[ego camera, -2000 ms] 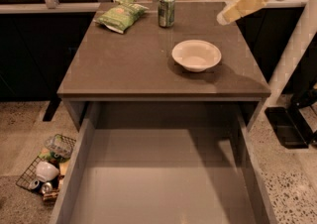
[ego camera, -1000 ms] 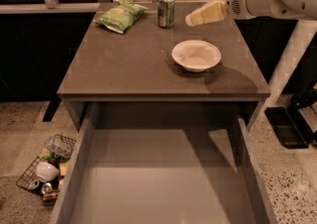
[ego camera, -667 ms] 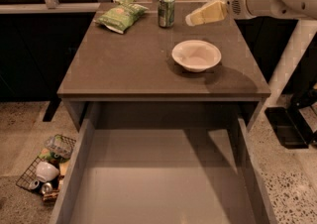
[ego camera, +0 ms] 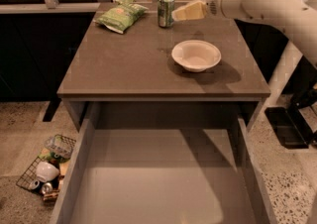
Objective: Place green can into top drawer
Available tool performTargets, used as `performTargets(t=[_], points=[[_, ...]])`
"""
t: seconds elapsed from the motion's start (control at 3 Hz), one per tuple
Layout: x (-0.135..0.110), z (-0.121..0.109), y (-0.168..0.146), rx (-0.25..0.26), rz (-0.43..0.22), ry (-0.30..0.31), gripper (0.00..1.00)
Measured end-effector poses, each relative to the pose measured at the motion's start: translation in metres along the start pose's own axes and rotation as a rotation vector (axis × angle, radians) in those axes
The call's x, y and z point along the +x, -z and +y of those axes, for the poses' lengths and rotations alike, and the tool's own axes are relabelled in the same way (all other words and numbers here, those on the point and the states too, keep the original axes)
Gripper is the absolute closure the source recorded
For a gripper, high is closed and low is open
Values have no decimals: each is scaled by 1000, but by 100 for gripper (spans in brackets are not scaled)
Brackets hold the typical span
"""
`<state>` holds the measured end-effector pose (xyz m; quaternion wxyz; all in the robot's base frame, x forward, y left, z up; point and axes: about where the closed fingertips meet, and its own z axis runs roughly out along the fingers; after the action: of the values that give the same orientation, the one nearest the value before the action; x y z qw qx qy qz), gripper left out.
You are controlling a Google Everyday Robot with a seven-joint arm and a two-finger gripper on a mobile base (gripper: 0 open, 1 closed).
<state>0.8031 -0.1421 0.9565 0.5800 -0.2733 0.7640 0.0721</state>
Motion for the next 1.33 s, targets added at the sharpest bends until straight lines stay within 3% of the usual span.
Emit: performTargets(t=[0.67,1.0,1.33], points=[[0,-4,-71,87,-118,-130,0],[1,-10,-101,89,-162,-168,0],[1,-10,-101,89,-162,-168,0]])
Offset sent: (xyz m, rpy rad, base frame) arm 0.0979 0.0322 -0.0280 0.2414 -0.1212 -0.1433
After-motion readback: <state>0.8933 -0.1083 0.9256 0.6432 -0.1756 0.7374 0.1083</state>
